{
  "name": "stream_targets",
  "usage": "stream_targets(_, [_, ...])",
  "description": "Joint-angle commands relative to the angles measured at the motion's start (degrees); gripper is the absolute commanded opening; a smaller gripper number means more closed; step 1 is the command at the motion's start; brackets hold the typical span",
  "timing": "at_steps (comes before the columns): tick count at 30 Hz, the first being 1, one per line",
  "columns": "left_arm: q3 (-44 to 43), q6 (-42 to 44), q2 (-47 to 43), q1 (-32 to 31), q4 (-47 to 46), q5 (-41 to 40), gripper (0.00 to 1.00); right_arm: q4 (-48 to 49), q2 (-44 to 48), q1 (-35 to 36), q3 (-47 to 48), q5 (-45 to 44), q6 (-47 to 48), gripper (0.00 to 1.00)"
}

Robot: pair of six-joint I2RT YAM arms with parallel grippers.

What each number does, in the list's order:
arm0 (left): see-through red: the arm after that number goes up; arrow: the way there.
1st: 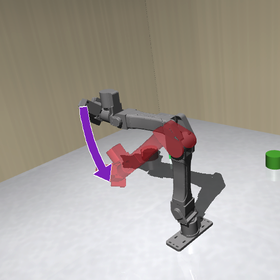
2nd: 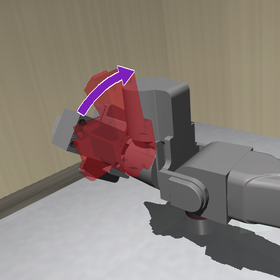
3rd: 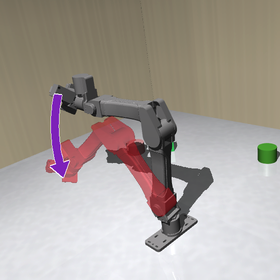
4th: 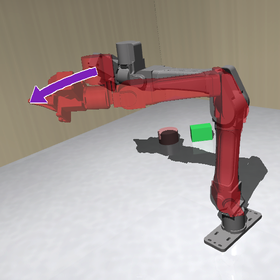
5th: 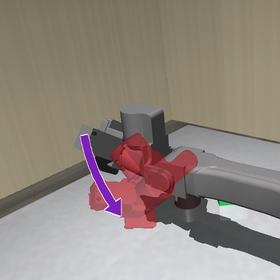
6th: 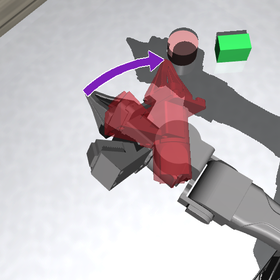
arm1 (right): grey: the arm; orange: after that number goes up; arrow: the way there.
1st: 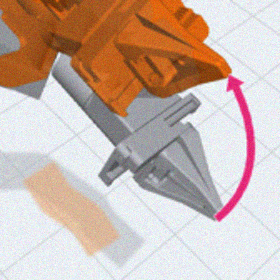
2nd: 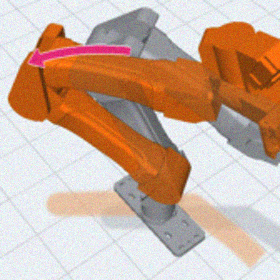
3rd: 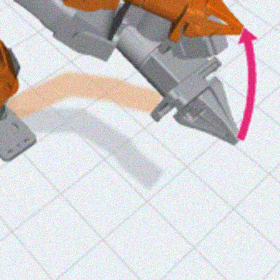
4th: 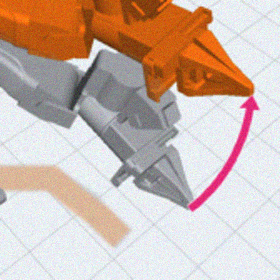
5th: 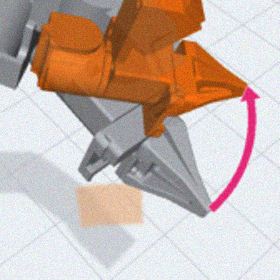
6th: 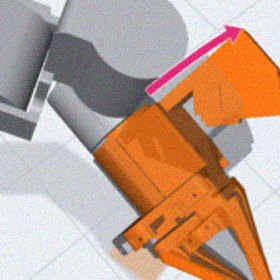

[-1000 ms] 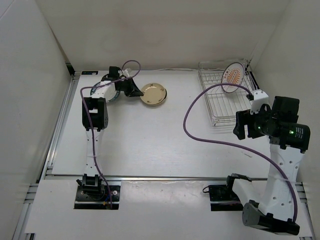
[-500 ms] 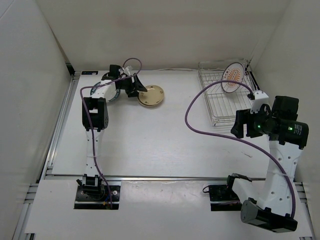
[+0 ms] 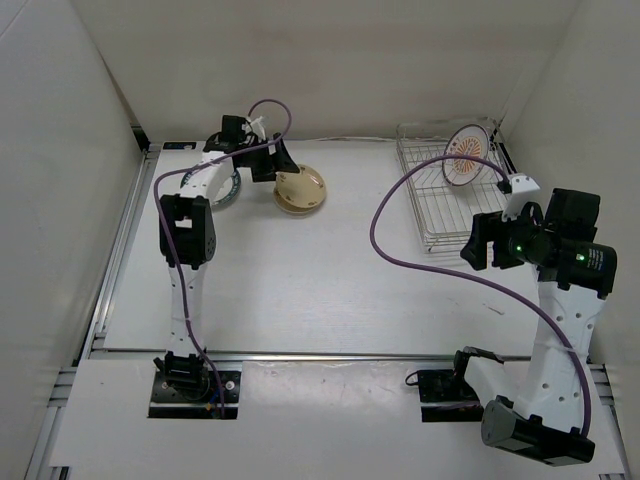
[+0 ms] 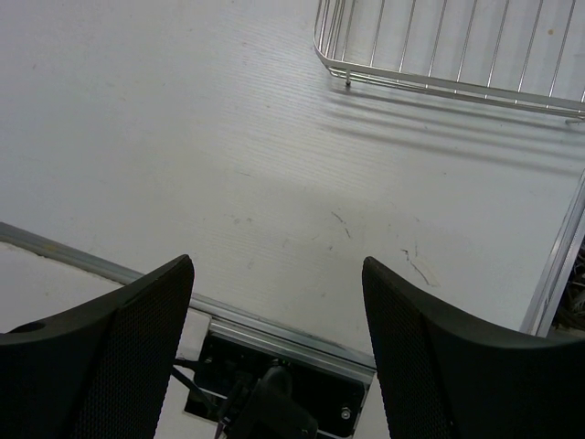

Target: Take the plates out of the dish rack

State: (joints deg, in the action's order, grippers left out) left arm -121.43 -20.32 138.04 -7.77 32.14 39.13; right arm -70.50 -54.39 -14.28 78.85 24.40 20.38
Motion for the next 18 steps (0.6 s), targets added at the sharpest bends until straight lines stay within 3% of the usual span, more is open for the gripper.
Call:
stream_targets(1, [1.1, 2.83, -5.32, -1.37, 1.08, -6.08, 0.99, 3.17, 0.16, -0.31, 0.25, 2.14, -0.61, 0.78])
stream_targets(7, [2.77, 3.97, -4.62, -1.9, 2.13, -6.88, 0.99, 3.7, 0.16, -0.31, -1.07, 2.14, -1.13, 0.78])
stream_targets(18, [3.39, 5.64, -5.15, -1.9, 3.19, -17.76, 1.0, 5.37, 1.74, -0.31, -3.96, 2.75, -1.66, 0.78])
